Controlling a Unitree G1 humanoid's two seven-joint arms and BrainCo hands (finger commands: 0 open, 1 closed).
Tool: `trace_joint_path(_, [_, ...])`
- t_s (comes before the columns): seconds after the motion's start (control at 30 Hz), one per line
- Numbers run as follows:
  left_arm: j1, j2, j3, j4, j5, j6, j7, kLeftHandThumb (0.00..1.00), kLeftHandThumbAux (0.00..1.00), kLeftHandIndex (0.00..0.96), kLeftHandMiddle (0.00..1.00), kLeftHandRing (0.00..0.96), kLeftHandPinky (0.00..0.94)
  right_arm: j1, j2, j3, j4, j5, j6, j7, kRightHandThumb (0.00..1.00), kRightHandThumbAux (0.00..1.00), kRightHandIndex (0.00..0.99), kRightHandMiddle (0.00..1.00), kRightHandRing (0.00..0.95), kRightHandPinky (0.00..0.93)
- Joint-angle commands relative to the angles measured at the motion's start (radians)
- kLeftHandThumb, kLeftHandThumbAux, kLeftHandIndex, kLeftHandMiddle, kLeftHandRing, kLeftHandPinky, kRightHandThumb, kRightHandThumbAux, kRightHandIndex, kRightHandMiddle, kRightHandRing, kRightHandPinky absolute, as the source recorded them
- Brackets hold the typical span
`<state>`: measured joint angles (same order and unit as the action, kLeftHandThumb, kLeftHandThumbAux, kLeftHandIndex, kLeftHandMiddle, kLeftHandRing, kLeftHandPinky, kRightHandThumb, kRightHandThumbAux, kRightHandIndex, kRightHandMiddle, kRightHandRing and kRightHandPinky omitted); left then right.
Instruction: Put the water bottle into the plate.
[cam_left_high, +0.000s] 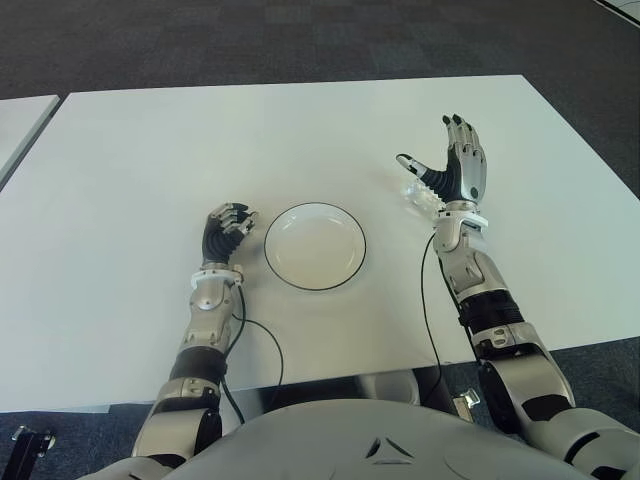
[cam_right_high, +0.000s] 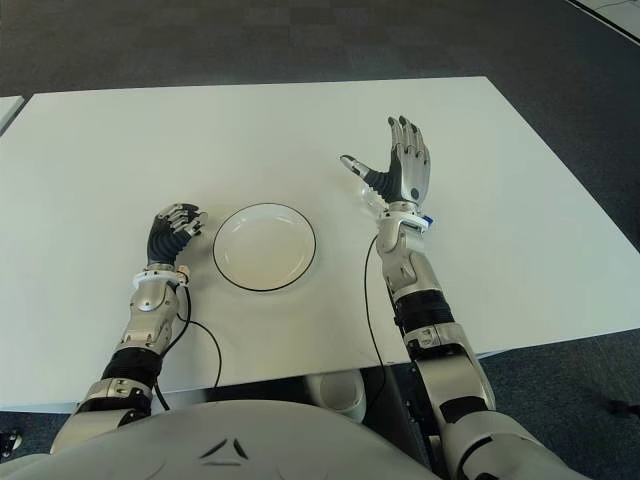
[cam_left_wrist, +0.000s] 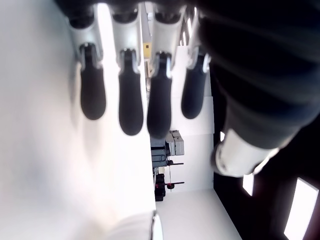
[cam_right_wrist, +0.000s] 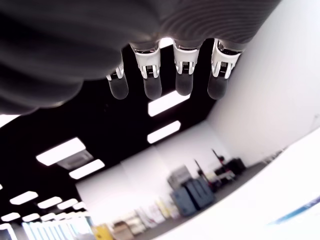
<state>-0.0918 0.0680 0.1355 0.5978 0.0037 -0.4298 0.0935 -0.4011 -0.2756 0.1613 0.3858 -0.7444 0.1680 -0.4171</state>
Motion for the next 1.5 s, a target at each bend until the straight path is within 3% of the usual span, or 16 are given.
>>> trace_joint_path(0.03, [0.011, -0.007, -0.003, 0.009, 0.002, 0.006, 0.005, 0.706, 0.718, 0.430, 0.533, 0.528, 0.523, -0.015, -0.007, 0.023, -0.011, -0.013, 0.138, 0.119, 0.596, 0.187, 0.000, 0.000, 0.000, 0.000])
trace_joint_path(0.17, [0.013, -0.007, -0.002, 0.004, 0.002, 0.015, 0.007, 0.706, 0.719, 0.430, 0.530, 0.526, 0.519, -0.034, -0.003, 0.038, -0.007, -0.020, 0.236, 0.176, 0.598, 0.184, 0.000, 0.000, 0.000, 0.000])
trace_joint_path(0.3, [0.012, -0.006, 0.000, 0.008, 0.000, 0.016, 0.003, 0.705, 0.719, 0.429, 0.528, 0.524, 0.518, -0.082, 0.005, 0.066, 0.087, -0.028, 0.289, 0.179, 0.599, 0.183, 0.000, 0.000, 0.000, 0.000])
trace_joint_path(0.6, [0.017, -0.008, -0.001, -0.002, 0.003, 0.007, 0.005, 0.706, 0.719, 0.429, 0.529, 0.524, 0.520, -0.159, -0.002, 0.104, 0.313, 0.004, 0.274, 0.169, 0.622, 0.170, 0.000, 0.000, 0.000, 0.000])
trace_joint_path(1.03, [0.023, -0.004, 0.007, -0.027, -0.008, 0.048, -0.001, 0.707, 0.718, 0.429, 0.524, 0.520, 0.518, -0.278, 0.042, 0.131, 0.572, 0.065, 0.345, 0.269, 0.582, 0.152, 0.000, 0.000, 0.000, 0.000])
trace_joint_path(1.43, [0.032, -0.003, 0.011, -0.064, -0.012, 0.078, 0.000, 0.708, 0.718, 0.431, 0.535, 0.527, 0.522, -0.315, 0.034, 0.188, 0.665, 0.075, 0.358, 0.379, 0.481, 0.238, 0.000, 0.000, 0.000, 0.000])
trace_joint_path(1.5, [0.031, -0.002, 0.014, -0.065, -0.015, 0.082, -0.002, 0.708, 0.718, 0.431, 0.538, 0.530, 0.524, -0.317, 0.034, 0.197, 0.667, 0.072, 0.368, 0.396, 0.465, 0.263, 0.000, 0.000, 0.000, 0.035])
